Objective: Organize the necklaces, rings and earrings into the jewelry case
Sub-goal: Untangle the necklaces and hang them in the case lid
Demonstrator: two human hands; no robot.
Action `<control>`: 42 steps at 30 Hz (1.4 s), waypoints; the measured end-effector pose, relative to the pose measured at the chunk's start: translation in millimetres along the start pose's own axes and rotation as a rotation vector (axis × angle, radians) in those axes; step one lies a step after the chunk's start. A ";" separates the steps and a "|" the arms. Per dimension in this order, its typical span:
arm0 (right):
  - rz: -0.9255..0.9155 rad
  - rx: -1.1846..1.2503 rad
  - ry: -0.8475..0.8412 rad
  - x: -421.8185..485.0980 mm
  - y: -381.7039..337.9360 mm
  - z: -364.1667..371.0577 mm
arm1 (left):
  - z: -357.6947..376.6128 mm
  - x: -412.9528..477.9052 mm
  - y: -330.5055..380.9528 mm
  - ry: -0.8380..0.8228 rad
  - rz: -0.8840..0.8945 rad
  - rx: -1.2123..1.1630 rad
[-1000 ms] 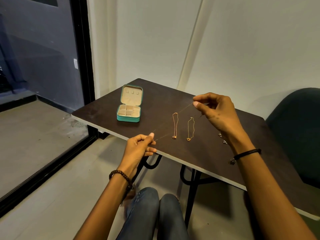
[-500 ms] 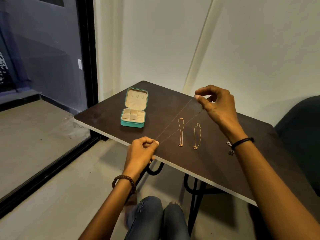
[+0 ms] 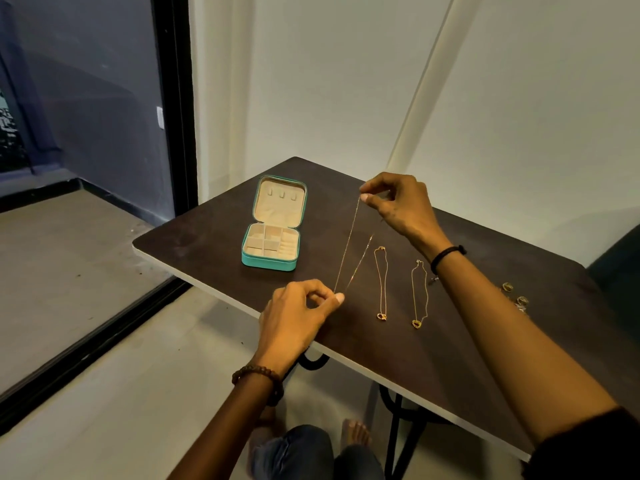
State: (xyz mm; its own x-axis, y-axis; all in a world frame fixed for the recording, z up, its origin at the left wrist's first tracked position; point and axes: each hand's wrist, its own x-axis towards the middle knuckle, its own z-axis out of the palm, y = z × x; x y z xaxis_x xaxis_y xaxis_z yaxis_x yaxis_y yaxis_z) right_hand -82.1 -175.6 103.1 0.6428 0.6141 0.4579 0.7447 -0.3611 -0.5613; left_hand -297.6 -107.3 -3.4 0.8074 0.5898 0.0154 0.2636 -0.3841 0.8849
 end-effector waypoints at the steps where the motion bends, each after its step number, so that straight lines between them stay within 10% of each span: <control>1: 0.006 -0.006 -0.020 2.7 5.1 6.0 | 0.8 1.9 -0.6 0.004 0.004 0.038; 29: 0.083 -0.129 -0.162 8.4 76.7 60.8 | 9.3 23.5 17.9 0.055 0.109 0.540; 42: 0.273 -0.182 -0.030 -52.3 122.3 -34.8 | 96.4 20.7 58.1 0.108 0.563 0.446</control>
State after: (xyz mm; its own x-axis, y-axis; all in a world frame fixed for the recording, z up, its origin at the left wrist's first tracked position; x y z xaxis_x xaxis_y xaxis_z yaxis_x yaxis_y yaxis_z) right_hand -18.4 -276.2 34.5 0.8197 0.4966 0.2855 0.5670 -0.6330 -0.5270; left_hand -214.6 -185.8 3.5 0.8337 0.2754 0.4786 0.0323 -0.8896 0.4556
